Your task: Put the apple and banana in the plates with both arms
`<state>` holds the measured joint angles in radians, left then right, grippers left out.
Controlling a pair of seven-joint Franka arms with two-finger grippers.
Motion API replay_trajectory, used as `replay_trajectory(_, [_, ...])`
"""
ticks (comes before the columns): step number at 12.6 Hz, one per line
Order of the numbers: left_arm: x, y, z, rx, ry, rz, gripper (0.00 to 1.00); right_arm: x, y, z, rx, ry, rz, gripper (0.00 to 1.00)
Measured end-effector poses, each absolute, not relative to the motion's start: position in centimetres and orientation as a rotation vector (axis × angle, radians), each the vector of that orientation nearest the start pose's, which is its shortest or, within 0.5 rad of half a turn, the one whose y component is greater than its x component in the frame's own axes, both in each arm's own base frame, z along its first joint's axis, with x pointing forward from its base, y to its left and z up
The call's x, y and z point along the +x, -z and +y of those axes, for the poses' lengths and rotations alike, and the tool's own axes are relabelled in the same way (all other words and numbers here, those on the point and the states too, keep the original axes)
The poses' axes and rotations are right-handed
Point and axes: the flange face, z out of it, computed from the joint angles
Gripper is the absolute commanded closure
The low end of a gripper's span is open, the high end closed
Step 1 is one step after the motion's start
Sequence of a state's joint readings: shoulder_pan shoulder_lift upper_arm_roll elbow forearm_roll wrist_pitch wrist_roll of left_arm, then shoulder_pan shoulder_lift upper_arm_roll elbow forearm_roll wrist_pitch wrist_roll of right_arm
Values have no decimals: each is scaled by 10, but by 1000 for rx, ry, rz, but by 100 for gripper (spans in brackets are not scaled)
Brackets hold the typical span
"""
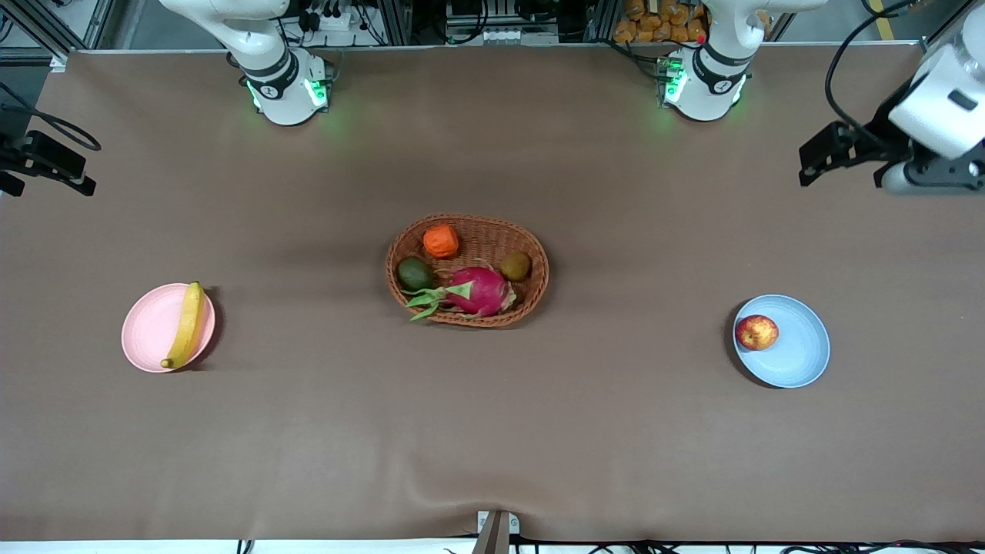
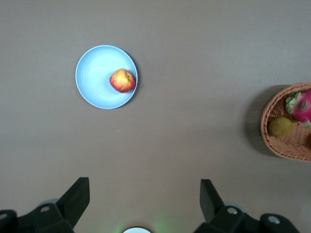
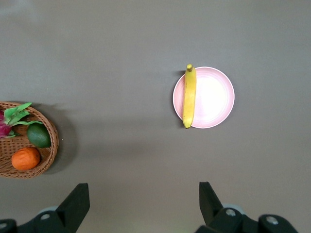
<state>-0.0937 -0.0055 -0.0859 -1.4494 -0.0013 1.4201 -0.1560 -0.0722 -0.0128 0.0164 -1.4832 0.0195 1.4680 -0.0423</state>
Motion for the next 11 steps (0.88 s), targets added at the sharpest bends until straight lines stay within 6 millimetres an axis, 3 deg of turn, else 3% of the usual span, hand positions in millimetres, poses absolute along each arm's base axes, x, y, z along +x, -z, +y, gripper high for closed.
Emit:
replay_trajectory(3, [509,-675,-90,-3133,-39,24,0,539,-660,-26,-3122,-14,14,0])
replay_trajectory(11, [498,-687,-63,-3134,-45,-41,0,539,-661,-27,-3122,-9,15,0])
